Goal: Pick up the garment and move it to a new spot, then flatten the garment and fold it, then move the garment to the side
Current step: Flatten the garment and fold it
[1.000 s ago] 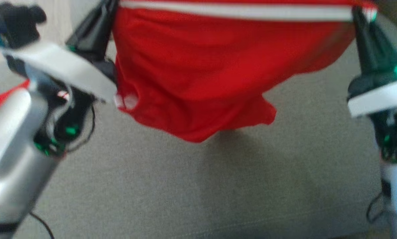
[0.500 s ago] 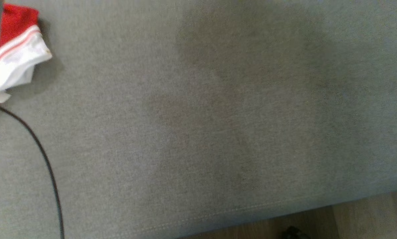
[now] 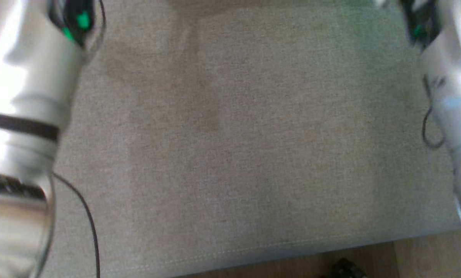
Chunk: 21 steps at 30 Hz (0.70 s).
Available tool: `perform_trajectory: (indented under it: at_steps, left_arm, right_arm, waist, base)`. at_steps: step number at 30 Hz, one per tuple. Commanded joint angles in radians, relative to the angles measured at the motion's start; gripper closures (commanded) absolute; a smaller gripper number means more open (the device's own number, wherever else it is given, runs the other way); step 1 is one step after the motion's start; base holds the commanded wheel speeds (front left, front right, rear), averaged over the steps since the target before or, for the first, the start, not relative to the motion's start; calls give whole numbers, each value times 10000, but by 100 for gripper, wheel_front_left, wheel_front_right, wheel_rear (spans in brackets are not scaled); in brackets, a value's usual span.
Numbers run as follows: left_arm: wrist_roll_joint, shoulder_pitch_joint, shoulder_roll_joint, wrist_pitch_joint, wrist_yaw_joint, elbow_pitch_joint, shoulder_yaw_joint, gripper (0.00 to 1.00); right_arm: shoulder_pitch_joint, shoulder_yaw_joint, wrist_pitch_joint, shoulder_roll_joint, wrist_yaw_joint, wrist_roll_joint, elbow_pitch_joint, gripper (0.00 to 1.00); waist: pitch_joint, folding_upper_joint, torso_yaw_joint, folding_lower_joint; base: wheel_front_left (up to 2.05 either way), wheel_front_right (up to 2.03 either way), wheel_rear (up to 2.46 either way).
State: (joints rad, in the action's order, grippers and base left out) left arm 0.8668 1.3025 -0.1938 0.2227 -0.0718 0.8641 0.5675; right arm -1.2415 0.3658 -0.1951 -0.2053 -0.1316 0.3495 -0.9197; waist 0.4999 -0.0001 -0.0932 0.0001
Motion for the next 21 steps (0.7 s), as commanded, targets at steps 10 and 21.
perform_trajectory:
  at_steps: [10, 21]
  left_arm:
    - [-566, -2967, -243, 376, -523, 138, 734, 100]
    - [-1248, -5804, -397, 388, -581, -1003, 1445, 100]
  right_arm:
    - [2226, 2150, 306, -842, 9, 1329, -577, 100]
    - [4051, 4655, 1781, -2582, 9, 3143, 698, 100]
  waist:
    - [-1070, 1, 126, -1]
    - [-2675, 1, 117, -1]
  base:
    - [0, 0, 0]
    - [0, 0, 0]
